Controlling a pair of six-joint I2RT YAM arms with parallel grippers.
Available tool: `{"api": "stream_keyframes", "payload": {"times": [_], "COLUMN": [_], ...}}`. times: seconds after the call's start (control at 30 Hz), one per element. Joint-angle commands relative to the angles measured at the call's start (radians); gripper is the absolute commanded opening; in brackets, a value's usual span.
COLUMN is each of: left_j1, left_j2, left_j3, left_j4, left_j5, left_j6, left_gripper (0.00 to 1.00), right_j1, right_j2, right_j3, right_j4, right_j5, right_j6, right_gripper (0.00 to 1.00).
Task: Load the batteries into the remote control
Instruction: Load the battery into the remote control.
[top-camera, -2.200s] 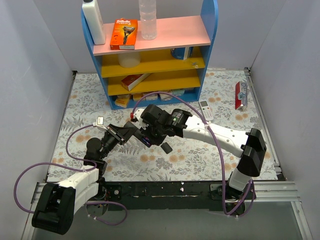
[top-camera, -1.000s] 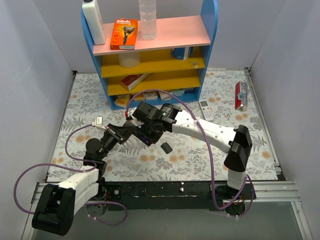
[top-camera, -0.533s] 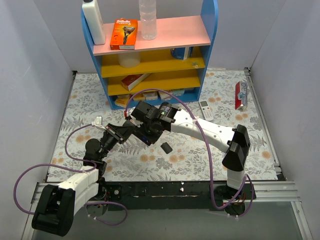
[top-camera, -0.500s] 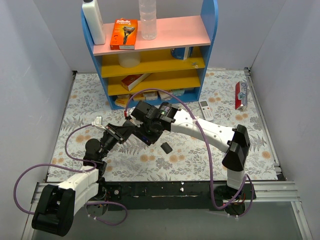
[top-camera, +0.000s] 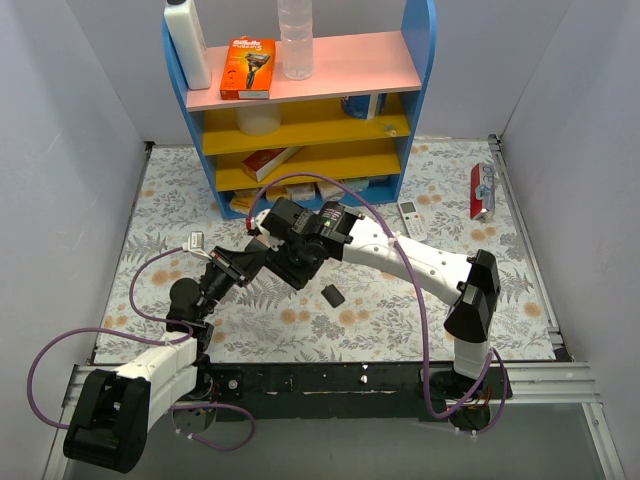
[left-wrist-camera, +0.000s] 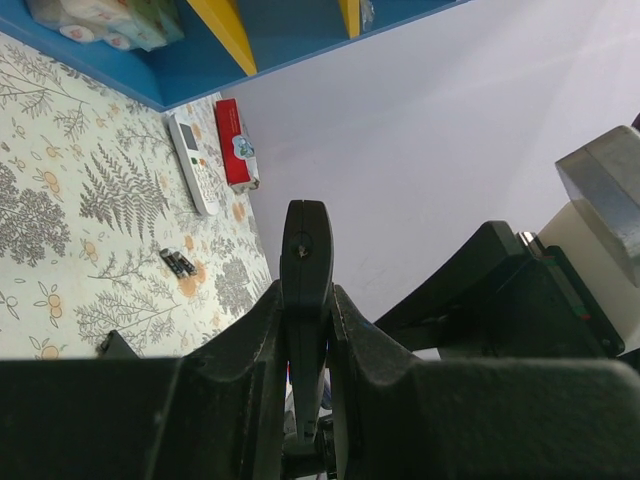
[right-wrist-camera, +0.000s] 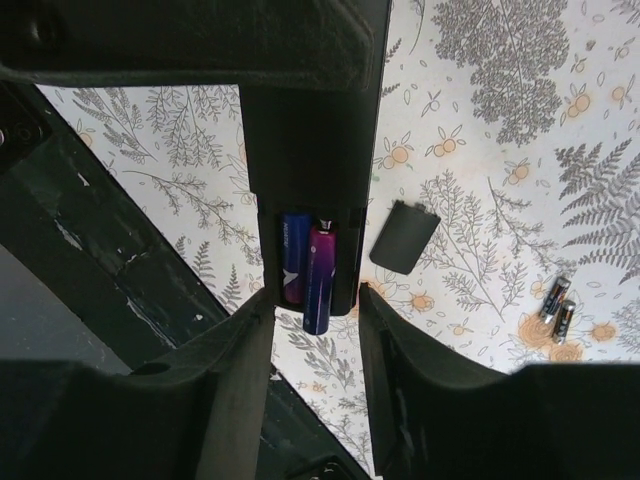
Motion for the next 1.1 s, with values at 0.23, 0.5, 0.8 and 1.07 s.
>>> {"api": "stream_keyframes", "payload": {"times": [0.23,0.5,0.8,1.07], "left_j1": [-0.006,-0.006,-0.008,-0.006], "left_j2": [-0.020,-0.058,-0.117,-0.118], "left_j3": [-0.195,-0.155,-0.130,-0.124], "left_j4": [-0.019,-0.123,-0.198,-0.194], "left_j5": [0.023,0.052,0.060,0.072], "left_j6": [-0.197,-0.183,-0.174,-0.176], "left_gripper": [0.00,0.00,0.00,0.00], "right_j1": [0.006,-0.003,-0.008,-0.008], "right_j2": [-0.159,-0.382,-0.623,-0.580], "right_j3": [0.001,-0.376,-0.752,-0.776], "right_j4": [0.120,0.345,0.641,0.723], "right_j5": [-0.005,-0.042,-0.280,-0.341], "right_j6": [-0.089,-0.336,-0.627,-0.652], "right_gripper": [0.63,0.54,0.47,0.43]}}
